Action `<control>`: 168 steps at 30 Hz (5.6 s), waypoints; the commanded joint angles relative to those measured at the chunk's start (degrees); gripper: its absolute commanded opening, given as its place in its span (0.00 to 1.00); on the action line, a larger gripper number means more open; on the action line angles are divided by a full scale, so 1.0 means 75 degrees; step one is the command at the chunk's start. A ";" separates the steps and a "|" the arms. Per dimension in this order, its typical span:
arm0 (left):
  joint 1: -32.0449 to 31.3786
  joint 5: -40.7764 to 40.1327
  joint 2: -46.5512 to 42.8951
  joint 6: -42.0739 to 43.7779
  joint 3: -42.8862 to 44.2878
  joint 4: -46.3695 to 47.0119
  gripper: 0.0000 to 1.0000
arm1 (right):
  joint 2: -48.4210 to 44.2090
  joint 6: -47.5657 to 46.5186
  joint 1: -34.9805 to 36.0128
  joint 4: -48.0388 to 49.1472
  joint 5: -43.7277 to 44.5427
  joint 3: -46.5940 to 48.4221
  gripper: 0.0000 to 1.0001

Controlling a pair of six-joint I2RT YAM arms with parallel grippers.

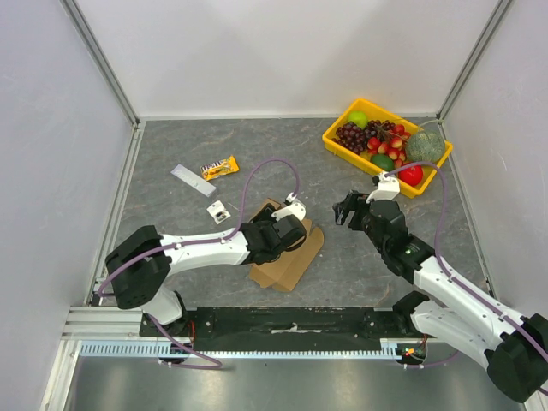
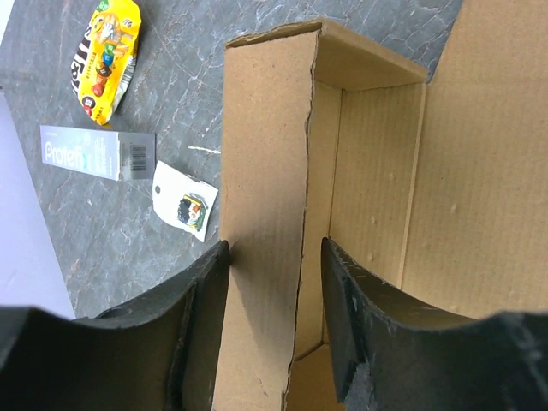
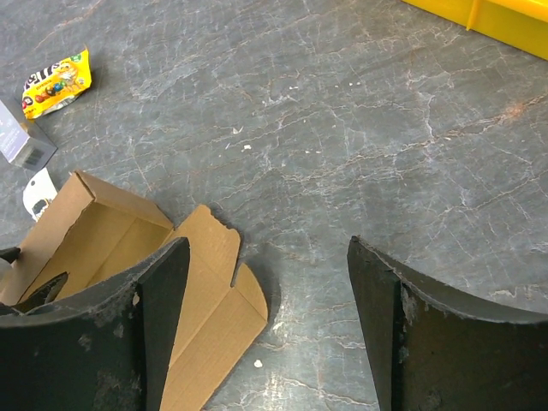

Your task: Fold the paper box

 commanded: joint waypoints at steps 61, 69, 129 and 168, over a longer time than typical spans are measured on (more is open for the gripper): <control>0.1927 0.2693 0.0956 -0.2252 -0.0529 0.2142 0.02 | -0.0098 0.1527 -0.0796 0.0044 -0.2705 0.0025 0.93; 0.1950 0.2740 0.0991 -0.2252 -0.0517 0.2189 0.02 | 0.0440 0.1796 -0.0784 0.0463 -0.3150 0.0084 0.91; 0.4985 0.3362 -0.1026 -0.4278 -0.0833 0.0548 0.85 | 0.5597 -0.6325 -0.0444 -0.5019 -0.5142 0.7175 0.00; 0.4985 0.2072 0.1108 -0.5522 -0.0599 0.1333 0.49 | 0.5480 -0.5727 -0.0304 -0.4433 -0.5506 0.6904 0.00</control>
